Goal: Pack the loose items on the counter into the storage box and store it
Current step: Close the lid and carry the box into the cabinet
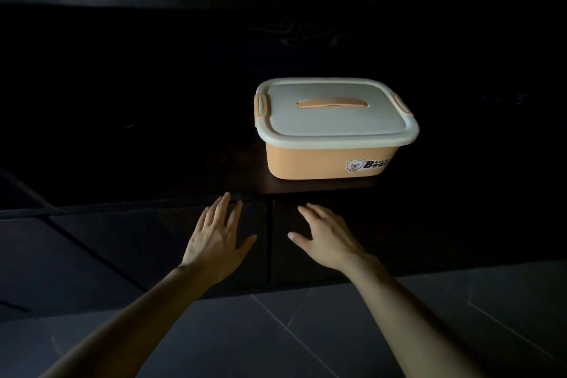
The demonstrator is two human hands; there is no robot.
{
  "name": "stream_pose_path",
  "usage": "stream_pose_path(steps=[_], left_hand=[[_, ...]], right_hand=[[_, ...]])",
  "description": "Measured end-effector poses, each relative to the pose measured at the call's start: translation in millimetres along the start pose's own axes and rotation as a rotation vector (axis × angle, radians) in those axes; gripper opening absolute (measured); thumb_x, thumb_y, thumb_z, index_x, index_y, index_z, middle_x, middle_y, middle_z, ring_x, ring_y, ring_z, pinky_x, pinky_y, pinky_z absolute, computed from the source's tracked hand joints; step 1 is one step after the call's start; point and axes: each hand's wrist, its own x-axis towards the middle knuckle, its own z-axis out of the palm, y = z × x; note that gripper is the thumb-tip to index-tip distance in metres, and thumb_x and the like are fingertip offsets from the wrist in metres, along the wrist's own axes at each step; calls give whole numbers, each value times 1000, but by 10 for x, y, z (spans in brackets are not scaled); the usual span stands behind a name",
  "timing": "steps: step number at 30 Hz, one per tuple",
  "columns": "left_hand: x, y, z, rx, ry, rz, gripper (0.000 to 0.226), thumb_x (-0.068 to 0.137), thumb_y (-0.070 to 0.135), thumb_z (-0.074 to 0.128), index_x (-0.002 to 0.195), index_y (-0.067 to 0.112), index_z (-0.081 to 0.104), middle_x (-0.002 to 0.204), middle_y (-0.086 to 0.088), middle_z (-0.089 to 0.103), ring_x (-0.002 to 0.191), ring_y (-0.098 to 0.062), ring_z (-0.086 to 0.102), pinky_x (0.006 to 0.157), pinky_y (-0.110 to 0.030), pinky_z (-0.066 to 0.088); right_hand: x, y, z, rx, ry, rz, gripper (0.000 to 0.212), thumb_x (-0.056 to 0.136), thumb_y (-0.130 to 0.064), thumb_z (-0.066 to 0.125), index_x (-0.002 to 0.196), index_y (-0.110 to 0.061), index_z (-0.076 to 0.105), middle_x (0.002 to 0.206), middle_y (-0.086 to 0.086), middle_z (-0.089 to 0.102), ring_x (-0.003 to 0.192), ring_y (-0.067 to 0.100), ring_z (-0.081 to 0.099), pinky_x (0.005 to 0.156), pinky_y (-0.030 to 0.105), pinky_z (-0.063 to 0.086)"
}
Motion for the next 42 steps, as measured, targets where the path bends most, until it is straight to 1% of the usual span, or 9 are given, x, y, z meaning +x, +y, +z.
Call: stream_pose_path(steps=[3, 9, 17, 24, 28, 33, 35, 39, 42], left_hand=[[99, -59, 149, 9, 52, 16, 82, 88, 62, 30, 147, 17, -3, 155, -7, -15, 142, -18, -16, 113, -33, -10], [312, -174, 326, -30, 59, -20, 83, 87, 62, 28, 145, 19, -12, 150, 4, -21, 137, -12, -24, 112, -34, -14], [303, -222, 507, -64, 93, -6, 87, 79, 72, 17, 140, 23, -20, 152, 8, -21, 137, -11, -28, 112, -35, -16], [246, -257, 471, -97, 28, 21, 91, 75, 75, 15, 142, 23, -18, 151, 9, -24, 137, -9, -29, 112, -37, -15], [94, -186, 391, -127, 47, 7, 77, 89, 55, 37, 148, 16, 4, 157, 1, -5, 143, -15, -9, 114, -36, -5], [-58, -27, 159, -168, 48, 16, 67, 91, 34, 51, 146, 11, 20, 149, -10, 30, 137, -26, 27, 113, -36, 17], [-77, 55, 56, -159, 29, 27, 65, 90, 32, 51, 145, 11, 23, 145, -10, 36, 133, -27, 34, 109, -35, 24], [-85, 223, -149, -135, -38, 58, 61, 92, 32, 47, 145, 16, 22, 139, -7, 45, 124, -25, 44, 100, -35, 36], [-100, 348, -288, -133, -121, 47, 61, 93, 33, 43, 146, 24, 14, 123, -1, 58, 103, -25, 59, 79, -37, 46]], right_hand=[[198, 24, 197, -21, 8, -44, 69, 89, -51, 45, 145, -17, 22, 154, 7, 18, 141, 22, 14, 113, 37, 13], [406, 125, 535, -143, 168, -70, 69, 89, -50, 46, 145, -20, 21, 150, 7, 22, 139, 23, 17, 114, 42, 10], [470, 134, 708, -166, 258, -12, 82, 78, -63, 47, 144, -23, 21, 139, 5, 30, 131, 22, 26, 101, 45, 25], [233, 98, 733, -69, 396, 33, 54, 80, -59, 43, 122, -27, 48, 117, 4, 44, 109, 23, 41, 91, 43, 28], [-88, 48, 796, 38, 390, 103, 37, 82, -57, 35, 100, -29, 52, 106, -4, 53, 108, 17, 44, 100, 44, 23], [-436, 101, 594, -52, 270, 220, 48, 81, -67, 20, 72, -27, 46, 73, -12, 51, 86, 14, 48, 82, 39, 22], [-555, 143, 509, -69, 212, 285, 57, 79, -71, 19, 76, -25, 51, 73, -9, 54, 83, 15, 51, 79, 39, 22], [-799, 253, 436, -80, 133, 422, 73, 75, -78, 19, 105, -21, 54, 94, -1, 66, 88, 18, 58, 86, 43, 24], [-1009, 413, 384, -62, 91, 520, 82, 73, -81, 19, 120, -22, 49, 108, 0, 67, 100, 20, 59, 93, 45, 21]])
